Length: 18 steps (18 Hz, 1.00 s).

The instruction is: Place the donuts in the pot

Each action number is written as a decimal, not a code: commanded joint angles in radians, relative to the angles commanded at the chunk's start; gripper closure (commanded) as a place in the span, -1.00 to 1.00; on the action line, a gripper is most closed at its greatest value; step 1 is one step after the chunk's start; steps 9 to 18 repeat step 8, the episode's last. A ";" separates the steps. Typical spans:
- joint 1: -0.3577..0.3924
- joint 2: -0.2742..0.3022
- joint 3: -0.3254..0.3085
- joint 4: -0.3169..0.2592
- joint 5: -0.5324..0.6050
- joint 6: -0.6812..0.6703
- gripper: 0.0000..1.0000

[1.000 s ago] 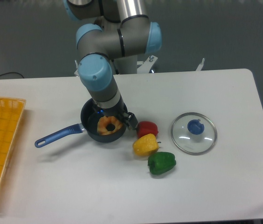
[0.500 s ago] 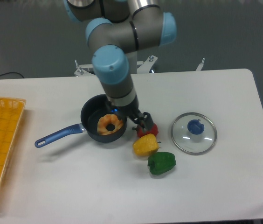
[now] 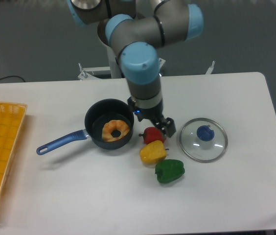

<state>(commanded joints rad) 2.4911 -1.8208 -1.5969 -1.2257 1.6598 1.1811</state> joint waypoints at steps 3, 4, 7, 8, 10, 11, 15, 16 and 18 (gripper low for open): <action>0.025 -0.005 -0.002 0.000 -0.002 0.021 -1.00; 0.031 -0.008 -0.002 0.002 -0.003 0.044 -1.00; 0.052 -0.014 -0.003 0.008 -0.005 0.080 -1.00; 0.058 -0.018 -0.003 0.009 -0.005 0.087 -1.00; 0.058 -0.018 -0.003 0.009 -0.005 0.087 -1.00; 0.058 -0.018 -0.003 0.009 -0.005 0.087 -1.00; 0.058 -0.018 -0.003 0.009 -0.005 0.087 -1.00; 0.058 -0.018 -0.003 0.009 -0.005 0.087 -1.00; 0.058 -0.018 -0.003 0.009 -0.005 0.087 -1.00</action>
